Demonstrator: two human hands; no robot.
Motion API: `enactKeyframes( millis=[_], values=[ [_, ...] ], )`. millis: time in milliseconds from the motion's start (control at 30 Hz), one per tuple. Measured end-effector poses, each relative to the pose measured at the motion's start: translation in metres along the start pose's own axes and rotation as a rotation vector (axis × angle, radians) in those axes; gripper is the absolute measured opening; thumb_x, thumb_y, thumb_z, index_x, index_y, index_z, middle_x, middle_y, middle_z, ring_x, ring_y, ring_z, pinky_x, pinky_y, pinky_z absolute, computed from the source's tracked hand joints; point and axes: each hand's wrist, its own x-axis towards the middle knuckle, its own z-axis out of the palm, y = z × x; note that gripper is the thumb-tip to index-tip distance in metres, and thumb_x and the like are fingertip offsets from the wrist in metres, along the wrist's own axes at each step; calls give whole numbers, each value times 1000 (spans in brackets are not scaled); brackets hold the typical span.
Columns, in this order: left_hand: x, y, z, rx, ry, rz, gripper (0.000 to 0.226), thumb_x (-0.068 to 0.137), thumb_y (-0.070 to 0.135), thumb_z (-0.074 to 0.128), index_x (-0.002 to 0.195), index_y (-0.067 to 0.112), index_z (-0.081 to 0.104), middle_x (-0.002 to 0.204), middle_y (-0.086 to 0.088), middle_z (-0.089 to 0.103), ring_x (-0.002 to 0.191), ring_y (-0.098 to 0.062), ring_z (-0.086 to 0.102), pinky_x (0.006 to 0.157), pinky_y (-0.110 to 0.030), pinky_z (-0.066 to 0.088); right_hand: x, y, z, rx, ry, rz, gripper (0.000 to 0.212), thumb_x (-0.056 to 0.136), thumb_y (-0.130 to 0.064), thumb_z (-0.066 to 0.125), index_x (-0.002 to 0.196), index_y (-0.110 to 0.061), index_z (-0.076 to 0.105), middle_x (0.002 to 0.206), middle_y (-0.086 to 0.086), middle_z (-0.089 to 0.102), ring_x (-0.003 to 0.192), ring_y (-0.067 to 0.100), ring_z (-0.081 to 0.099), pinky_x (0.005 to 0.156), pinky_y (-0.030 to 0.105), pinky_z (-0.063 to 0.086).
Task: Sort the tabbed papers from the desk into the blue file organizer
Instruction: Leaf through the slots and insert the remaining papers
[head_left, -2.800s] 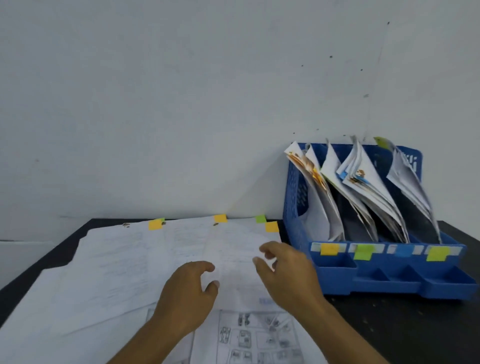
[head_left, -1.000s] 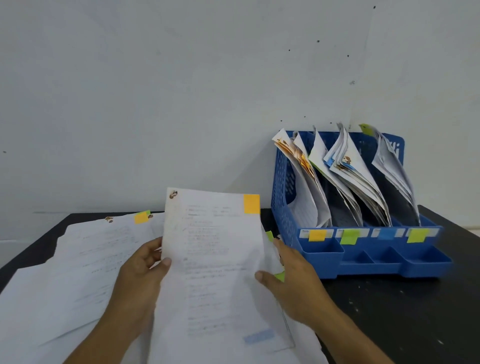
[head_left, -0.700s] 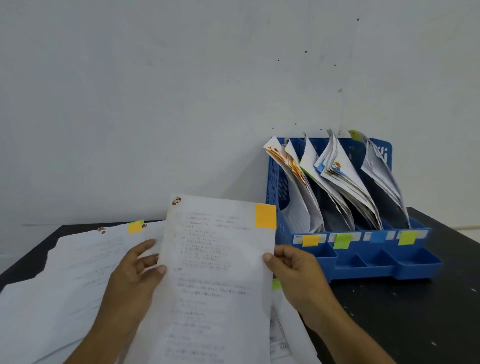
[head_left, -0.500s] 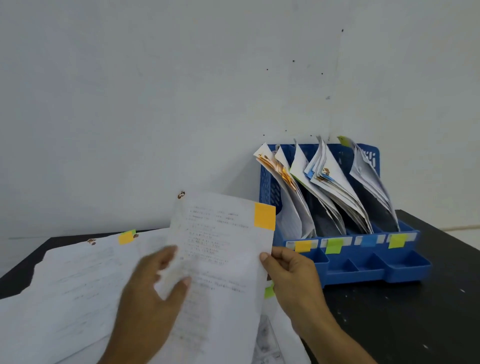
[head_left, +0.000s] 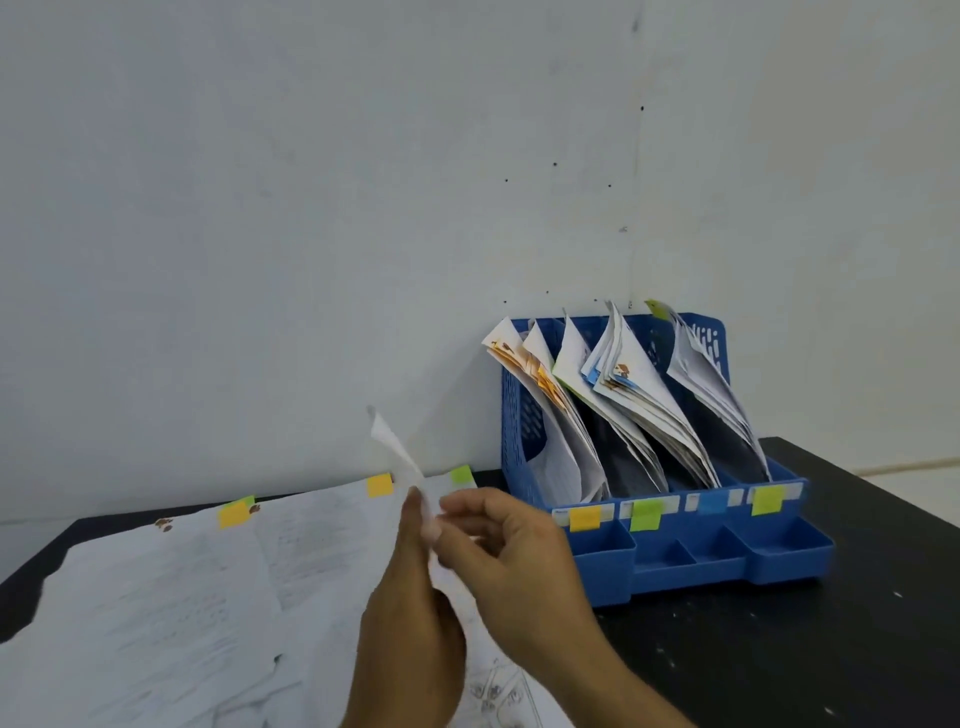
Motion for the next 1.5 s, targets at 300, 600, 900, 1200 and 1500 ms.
enactKeyframes(
  millis=[300,600,900,1200,1500],
  values=[
    [6,38,-20,-60,59,79,69,97,-3,41,146,36,13,80,20,46,65,12,57,55,3,37,94,4,-67,-999,429,-200,64,90,-51,64,141,-25,36,129,6,43,112,22,51,75,29,48],
    [53,78,-8,-249,78,177,64,97,2,40,146,41,28,138,17,49,121,-10,51,107,-36,42,138,-29,-108,-1041,448,-197,28,104,-28,42,127,-15,50,113,9,56,78,25,50,67,32,35],
    [109,120,26,-317,7,218,62,93,0,41,137,42,39,125,17,57,113,-9,55,101,-43,48,140,-29,-131,-965,432,-164,32,102,-31,46,132,-20,52,115,7,58,93,27,61,73,34,45],
    [132,122,86,-181,11,246,70,95,-2,34,151,37,17,150,7,39,130,-22,44,108,-40,41,141,-26,-132,-874,396,-159,33,101,-36,49,130,-22,53,115,3,56,84,18,50,71,32,40],
    [130,108,131,-199,-40,191,64,102,10,39,154,29,6,115,8,43,87,-4,50,81,-23,45,140,-22,-134,-782,368,-150,37,98,-46,54,126,-22,56,105,-1,51,86,16,49,74,28,36]
  ],
)
